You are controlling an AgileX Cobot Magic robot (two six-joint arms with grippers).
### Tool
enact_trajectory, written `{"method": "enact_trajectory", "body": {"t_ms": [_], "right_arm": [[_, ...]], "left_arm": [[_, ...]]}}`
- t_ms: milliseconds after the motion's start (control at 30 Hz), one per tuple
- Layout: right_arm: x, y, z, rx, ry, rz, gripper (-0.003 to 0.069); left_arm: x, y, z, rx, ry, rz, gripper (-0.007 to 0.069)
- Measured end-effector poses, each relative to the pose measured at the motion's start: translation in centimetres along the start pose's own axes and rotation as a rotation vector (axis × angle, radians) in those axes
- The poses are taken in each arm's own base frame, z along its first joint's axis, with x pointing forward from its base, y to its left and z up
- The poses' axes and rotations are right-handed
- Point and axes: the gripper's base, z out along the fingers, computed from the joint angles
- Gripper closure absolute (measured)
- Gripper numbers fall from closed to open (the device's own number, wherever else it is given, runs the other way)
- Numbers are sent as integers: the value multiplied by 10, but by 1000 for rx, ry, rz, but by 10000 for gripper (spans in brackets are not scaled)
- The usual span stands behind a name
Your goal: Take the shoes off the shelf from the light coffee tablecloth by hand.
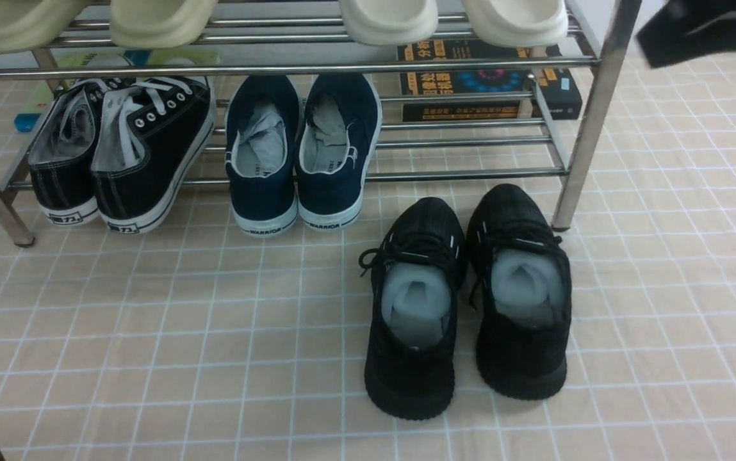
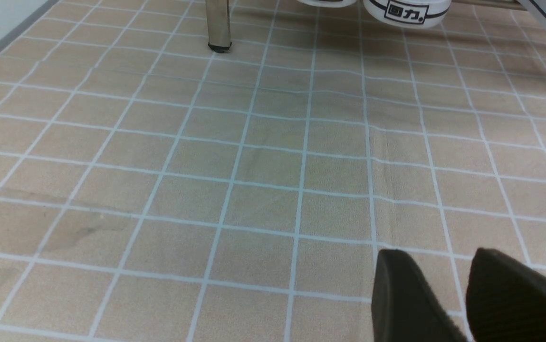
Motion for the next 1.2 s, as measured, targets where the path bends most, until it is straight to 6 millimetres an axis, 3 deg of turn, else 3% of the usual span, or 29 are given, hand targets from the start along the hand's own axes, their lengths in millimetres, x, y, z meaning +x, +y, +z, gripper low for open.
{"method": "enact_trajectory", "body": {"t_ms": [67, 200, 267, 400, 533, 567, 767, 1200], "right_arm": [[21, 0, -39, 12, -68, -14, 674], [64, -2, -74, 25, -104, -23, 673], [104, -4, -86, 26, -112, -24, 673], [154, -8, -85, 18, -266, -24, 672], [185, -13, -65, 10, -459, -24, 670], [193, -15, -52, 8, -523, -23, 670], [206, -20, -13, 1, -707, -14, 668], [203, -20, -12, -3, -825, -15, 663]], "left_arm": [[0, 0, 0, 0, 0, 0, 385], [0, 0, 0, 0, 0, 0, 385], [0, 0, 0, 0, 0, 0, 385], [0, 0, 0, 0, 0, 0, 385], [0, 0, 0, 0, 0, 0, 385], [0, 0, 0, 0, 0, 0, 385], [0, 0, 0, 0, 0, 0, 385], [0, 0, 0, 0, 0, 0, 385]]}}
